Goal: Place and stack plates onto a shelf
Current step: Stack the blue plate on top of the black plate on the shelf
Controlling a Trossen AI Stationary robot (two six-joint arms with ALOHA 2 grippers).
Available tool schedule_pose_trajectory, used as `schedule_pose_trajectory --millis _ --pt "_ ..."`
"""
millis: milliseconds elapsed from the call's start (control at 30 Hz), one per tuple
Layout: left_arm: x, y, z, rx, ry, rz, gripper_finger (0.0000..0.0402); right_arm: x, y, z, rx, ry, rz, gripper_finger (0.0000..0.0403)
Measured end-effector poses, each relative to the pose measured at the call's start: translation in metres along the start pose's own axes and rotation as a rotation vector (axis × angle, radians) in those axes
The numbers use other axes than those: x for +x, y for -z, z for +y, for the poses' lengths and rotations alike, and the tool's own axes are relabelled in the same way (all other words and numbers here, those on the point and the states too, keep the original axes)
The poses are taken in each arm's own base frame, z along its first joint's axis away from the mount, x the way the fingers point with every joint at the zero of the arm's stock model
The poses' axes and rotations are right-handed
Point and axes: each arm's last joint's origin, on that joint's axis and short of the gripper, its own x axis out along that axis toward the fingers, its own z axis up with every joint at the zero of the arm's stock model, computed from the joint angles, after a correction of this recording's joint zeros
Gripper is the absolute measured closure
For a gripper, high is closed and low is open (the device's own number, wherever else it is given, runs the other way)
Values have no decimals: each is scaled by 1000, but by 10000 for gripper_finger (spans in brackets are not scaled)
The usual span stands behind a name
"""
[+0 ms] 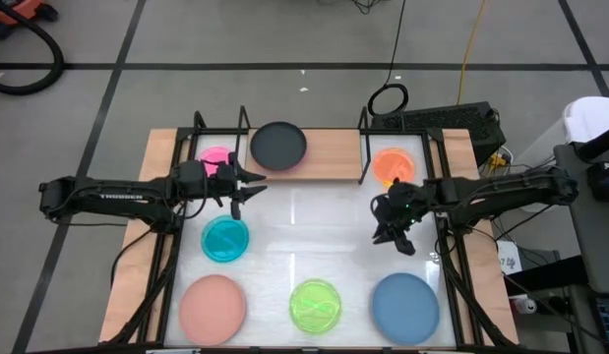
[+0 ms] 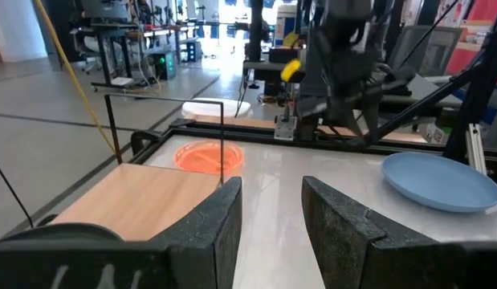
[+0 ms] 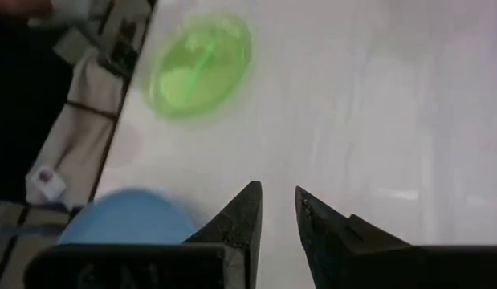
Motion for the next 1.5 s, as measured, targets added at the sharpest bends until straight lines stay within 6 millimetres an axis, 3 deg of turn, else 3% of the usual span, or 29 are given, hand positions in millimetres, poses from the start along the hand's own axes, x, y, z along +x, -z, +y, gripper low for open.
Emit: schedule_pose_trajectory --millis 133,600,900,1033,1500 --pt "0 0 0 10 0 1 263 7 9 3 4 -12 38 342" --pt "0 0 0 12 -2 1 264 5 -1 24 -92 -59 3 378" --pt "0 0 0 7 -2 0 264 -8 -36 33 -191 118 130 402" --pt "0 0 0 -1 -2 3 264 -3 -46 34 -213 121 158 401" --pt "0 7 0 -15 -3 73 264 32 -8 23 -69 17 378 401"
